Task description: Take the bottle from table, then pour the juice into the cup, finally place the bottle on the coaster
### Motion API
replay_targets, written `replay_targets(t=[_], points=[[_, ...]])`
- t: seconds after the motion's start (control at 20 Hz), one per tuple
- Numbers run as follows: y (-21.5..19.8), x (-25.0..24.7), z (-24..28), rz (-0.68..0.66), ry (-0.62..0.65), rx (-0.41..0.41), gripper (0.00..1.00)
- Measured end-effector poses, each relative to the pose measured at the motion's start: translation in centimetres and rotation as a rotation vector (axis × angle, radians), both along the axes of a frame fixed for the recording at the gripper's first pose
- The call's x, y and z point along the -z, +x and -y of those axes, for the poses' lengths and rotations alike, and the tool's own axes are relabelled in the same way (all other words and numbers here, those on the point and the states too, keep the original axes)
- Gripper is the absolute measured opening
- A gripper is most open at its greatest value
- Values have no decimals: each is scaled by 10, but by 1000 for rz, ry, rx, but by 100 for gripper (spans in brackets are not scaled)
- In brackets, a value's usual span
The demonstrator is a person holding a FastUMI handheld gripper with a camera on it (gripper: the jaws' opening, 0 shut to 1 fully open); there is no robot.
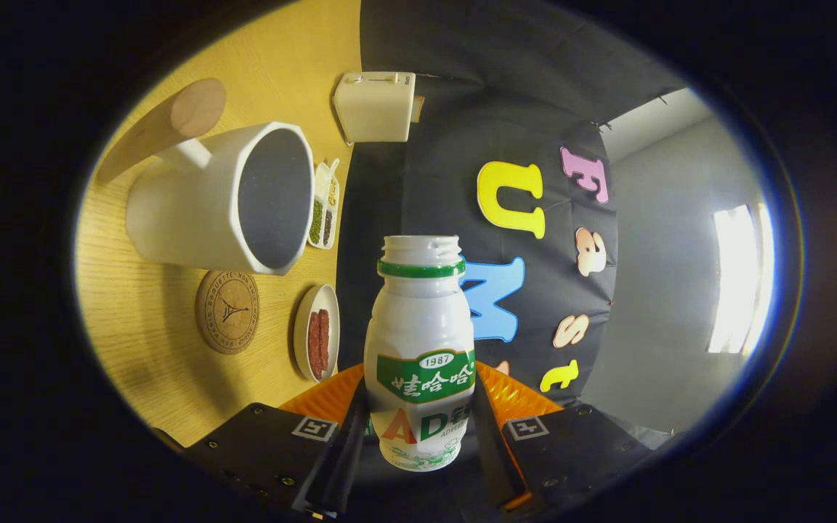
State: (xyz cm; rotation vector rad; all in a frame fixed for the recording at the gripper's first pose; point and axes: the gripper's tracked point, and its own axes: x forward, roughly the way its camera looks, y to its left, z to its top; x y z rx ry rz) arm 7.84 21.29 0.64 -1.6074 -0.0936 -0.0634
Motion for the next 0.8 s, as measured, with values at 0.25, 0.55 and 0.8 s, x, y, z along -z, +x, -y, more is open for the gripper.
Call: replay_targets(t=[0.25,0.55,0.8], points=[[2,-1,-4,4,-46,-11,70],[2,-2,-6,5,-84,-13,70],[1,-5,-6,8,-92,-12,70]])
